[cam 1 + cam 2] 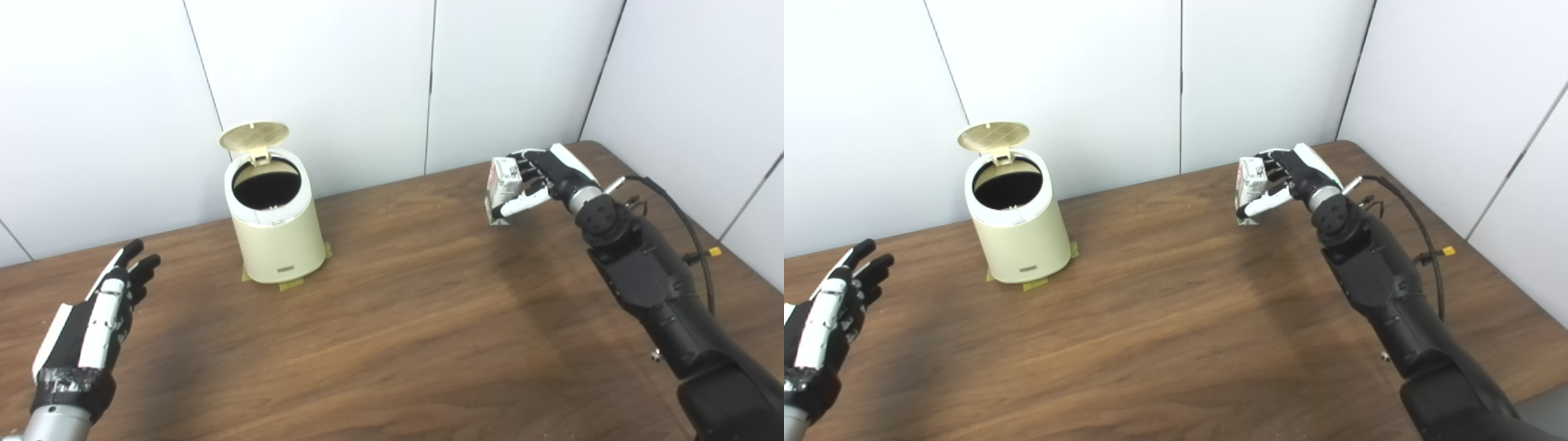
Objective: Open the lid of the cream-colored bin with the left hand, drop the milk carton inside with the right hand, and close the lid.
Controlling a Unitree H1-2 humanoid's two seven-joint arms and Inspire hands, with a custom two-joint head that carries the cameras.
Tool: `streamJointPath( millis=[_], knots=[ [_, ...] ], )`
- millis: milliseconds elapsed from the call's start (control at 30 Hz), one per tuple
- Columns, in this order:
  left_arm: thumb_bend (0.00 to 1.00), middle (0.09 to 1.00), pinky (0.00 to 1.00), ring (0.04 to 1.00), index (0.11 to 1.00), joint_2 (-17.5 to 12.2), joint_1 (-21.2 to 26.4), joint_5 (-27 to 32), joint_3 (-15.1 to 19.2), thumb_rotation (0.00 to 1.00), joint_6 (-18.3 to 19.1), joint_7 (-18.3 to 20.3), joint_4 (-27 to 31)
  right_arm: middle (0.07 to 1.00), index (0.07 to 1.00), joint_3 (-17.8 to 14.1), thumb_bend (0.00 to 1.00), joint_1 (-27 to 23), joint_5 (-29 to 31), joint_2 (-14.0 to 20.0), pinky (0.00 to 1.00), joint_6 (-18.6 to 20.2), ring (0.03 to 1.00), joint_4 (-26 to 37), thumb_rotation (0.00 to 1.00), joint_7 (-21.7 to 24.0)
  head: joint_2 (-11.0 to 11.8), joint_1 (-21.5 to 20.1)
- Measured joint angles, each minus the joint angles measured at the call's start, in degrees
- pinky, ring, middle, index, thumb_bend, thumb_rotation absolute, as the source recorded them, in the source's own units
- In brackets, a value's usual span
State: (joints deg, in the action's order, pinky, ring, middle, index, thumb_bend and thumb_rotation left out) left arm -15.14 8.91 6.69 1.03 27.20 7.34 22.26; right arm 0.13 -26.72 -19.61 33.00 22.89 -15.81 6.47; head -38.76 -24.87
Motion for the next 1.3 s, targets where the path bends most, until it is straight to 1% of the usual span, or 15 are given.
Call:
streamJointPath(
  millis=[100, 133, 167, 200, 233, 267, 300, 333, 367, 433, 633, 900, 1033, 1167, 1300],
  knots=[
    [0.19, 0.903, 1.00, 0.957, 0.963, 0.00, -0.01, -0.18, 0.00, 1.00, 0.00, -0.03, 0.00, 0.746, 0.752, -0.04, 0.96, 0.03, 0.01, -0.02, 0.67, -0.37, 0.714, -0.02, 0.18, -0.10, 0.00, 0.00],
    [0.19, 0.906, 1.00, 0.962, 0.968, 0.00, -0.01, -0.20, -0.01, 1.00, 0.00, -0.03, 0.00, 0.719, 0.737, -0.07, 0.95, 0.06, 0.00, -0.03, 0.63, -0.48, 0.677, -0.02, 0.16, -0.21, 0.00, 0.00],
    [0.19, 0.910, 1.00, 0.967, 0.973, 0.00, -0.01, -0.20, -0.03, 1.00, 0.00, -0.01, 0.00, 0.688, 0.718, -0.13, 0.93, 0.16, -0.01, -0.08, 0.57, -0.66, 0.634, -0.02, 0.15, -0.47, 0.00, 0.00],
    [0.19, 0.913, 1.00, 0.970, 0.974, 0.00, -0.01, -0.20, -0.06, 1.00, 0.00, 0.01, 0.00, 0.643, 0.678, -0.20, 0.92, 0.34, -0.10, -0.17, 0.52, -0.82, 0.585, -0.02, 0.12, -1.23, 0.00, 0.00],
    [0.19, 0.914, 1.00, 0.970, 0.973, 0.00, -0.01, -0.20, -0.08, 1.00, 0.00, 0.01, 0.00, 0.598, 0.629, -0.21, 0.90, 0.55, -0.44, -0.23, 0.49, -1.06, 0.542, -0.06, 0.09, -2.31, 0.00, 0.00],
    [0.19, 0.914, 1.00, 0.970, 0.972, 0.00, -0.02, -0.20, -0.10, 1.00, 0.00, 0.01, 0.00, 0.584, 0.613, -0.20, 0.90, 0.81, -1.10, -0.32, 0.48, -1.90, 0.529, -0.30, 0.07, -3.70, 0.17, -0.17],
    [0.19, 0.915, 1.00, 0.969, 0.972, 0.00, -0.02, -0.20, -0.10, 1.00, 0.00, 0.01, 0.00, 0.525, 0.565, -0.26, 0.72, 0.98, -1.34, -0.44, 0.45, -3.01, 0.502, -0.75, 0.04, -4.76, 0.18, -0.18],
    [0.19, 0.915, 1.00, 0.969, 0.973, 0.00, -0.02, -0.20, -0.11, 1.00, 0.00, 0.01, 0.00, 0.482, 0.537, -0.41, 0.61, 1.09, -1.37, -0.65, 0.42, -3.75, 0.470, -1.17, 0.02, -5.91, 0.18, -0.18],
    [0.18, 0.914, 1.00, 0.969, 0.975, 0.00, -0.02, -0.20, -0.14, 1.00, 0.00, 0.01, 0.00, 0.466, 0.524, -0.63, 0.57, 1.24, -1.40, -0.87, 0.39, -4.44, 0.447, -1.40, 0.01, -6.76, 0.18, -0.18],
    [0.18, 0.920, 1.00, 0.976, 0.976, 0.05, -0.02, 0.09, -0.08, 1.00, 0.00, -0.06, 0.00, 0.476, 0.511, -0.72, 0.53, 1.68, -1.65, -1.44, 0.37, -5.69, 0.416, -1.50, 0.00, -8.27, 0.26, -0.52],
    [0.21, 0.943, 1.00, 0.998, 0.995, 0.17, 0.01, 3.87, 0.35, 1.00, 0.00, -0.62, -0.01, 0.485, 0.510, 0.76, 0.52, 1.98, -3.87, -1.88, 0.38, -7.60, 0.399, -1.06, 0.00, -9.28, 0.53, -0.35],
    [0.18, 0.948, 1.00, 0.994, 0.993, 0.04, 0.01, 5.09, -0.29, 1.00, 0.00, -2.51, 0.00, 0.494, 0.513, 0.58, 0.52, 2.46, -4.69, -2.50, 0.38, -8.12, 0.393, -1.03, 0.00, -11.24, 0.62, -0.61],
    [0.18, 0.947, 1.00, 0.996, 0.990, -0.16, -0.02, 5.10, -0.94, 1.00, 0.00, -2.84, 0.07, 0.492, 0.522, 0.38, 0.52, 3.32, -5.43, -3.00, 0.35, -8.28, 0.380, -0.17, 0.00, -12.75, 0.70, -0.09],
    [0.17, 0.947, 1.00, 0.999, 0.993, -0.17, -0.10, 5.24, -1.16, 1.00, 0.00, -3.37, 0.18, 0.486, 0.544, 0.30, 0.51, 5.31, -7.15, -3.81, 0.29, -8.30, 0.358, 3.56, 0.00, -13.98, 0.88, 0.88],
    [0.16, 0.946, 1.00, 1.000, 0.988, -0.18, -0.34, 5.07, -1.86, 1.00, 0.00, -4.46, 0.66, 0.502, 0.523, 0.22, 0.51, 7.18, -8.52, -5.61, 0.31, -8.73, 0.366, 10.41, 0.00, -15.15, 1.32, 2.81]
  ],
)
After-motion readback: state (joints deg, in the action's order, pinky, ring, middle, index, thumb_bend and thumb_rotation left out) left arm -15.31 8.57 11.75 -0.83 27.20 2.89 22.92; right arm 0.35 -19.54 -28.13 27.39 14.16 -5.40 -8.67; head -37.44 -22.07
